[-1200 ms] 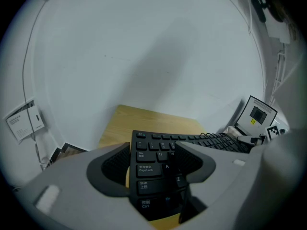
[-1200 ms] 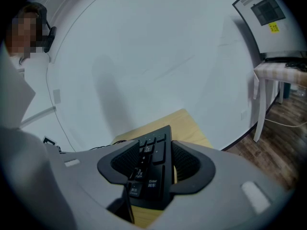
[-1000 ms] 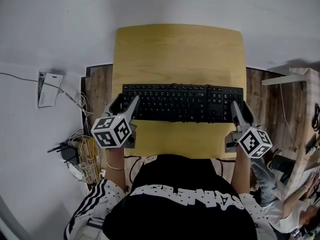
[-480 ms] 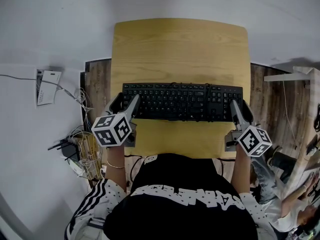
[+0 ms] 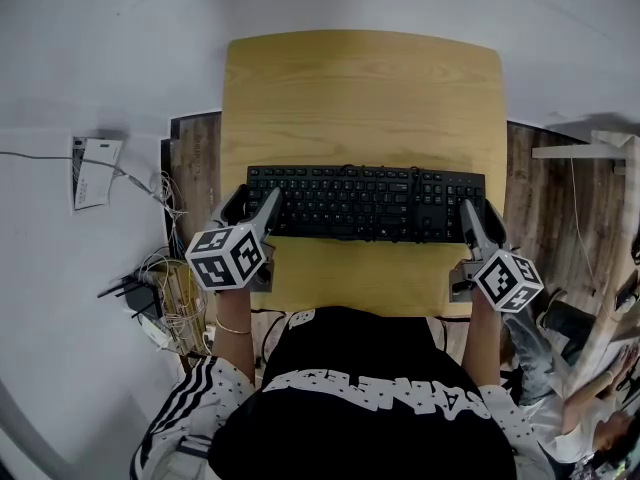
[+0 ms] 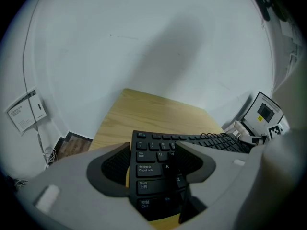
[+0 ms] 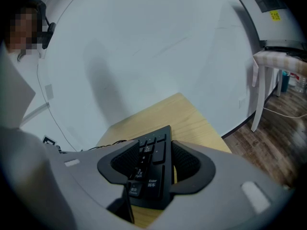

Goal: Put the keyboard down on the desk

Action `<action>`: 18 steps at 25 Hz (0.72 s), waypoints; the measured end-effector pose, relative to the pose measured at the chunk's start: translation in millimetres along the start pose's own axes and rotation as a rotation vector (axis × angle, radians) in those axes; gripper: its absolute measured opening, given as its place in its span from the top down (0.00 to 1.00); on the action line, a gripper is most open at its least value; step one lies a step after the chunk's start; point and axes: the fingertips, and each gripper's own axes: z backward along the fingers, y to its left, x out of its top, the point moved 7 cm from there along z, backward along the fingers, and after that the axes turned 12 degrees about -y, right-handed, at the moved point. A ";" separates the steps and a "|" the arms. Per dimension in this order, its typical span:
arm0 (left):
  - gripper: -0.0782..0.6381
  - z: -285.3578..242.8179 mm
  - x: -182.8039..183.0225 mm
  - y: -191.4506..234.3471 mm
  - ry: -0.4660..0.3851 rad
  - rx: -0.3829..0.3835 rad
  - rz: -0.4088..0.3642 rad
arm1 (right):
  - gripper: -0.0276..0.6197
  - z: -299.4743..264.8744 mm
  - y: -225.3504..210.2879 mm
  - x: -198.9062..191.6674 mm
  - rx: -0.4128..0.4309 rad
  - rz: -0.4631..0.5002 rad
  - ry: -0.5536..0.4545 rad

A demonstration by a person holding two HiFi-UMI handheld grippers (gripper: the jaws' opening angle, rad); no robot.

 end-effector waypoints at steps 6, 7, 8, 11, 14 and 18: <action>0.51 -3.0 -4.6 0.3 0.016 0.007 0.003 | 0.63 -1.8 -3.5 -3.2 -0.010 -0.001 0.010; 0.51 -4.1 -5.6 0.5 0.019 0.006 0.004 | 0.63 -2.2 -4.3 -4.0 -0.012 0.000 0.011; 0.51 -5.3 -6.6 0.8 0.022 0.006 0.004 | 0.63 -2.7 -5.1 -4.9 -0.014 0.000 0.014; 0.51 -7.7 -9.1 1.9 0.032 0.007 0.004 | 0.63 -3.6 -5.8 -7.9 -0.020 -0.004 0.030; 0.51 -8.2 -10.7 2.7 0.039 0.007 0.005 | 0.63 -3.8 -5.4 -9.7 -0.025 -0.013 0.038; 0.51 -9.2 -13.0 2.4 0.046 0.010 0.004 | 0.62 -4.7 -8.6 -11.9 -0.029 -0.010 0.039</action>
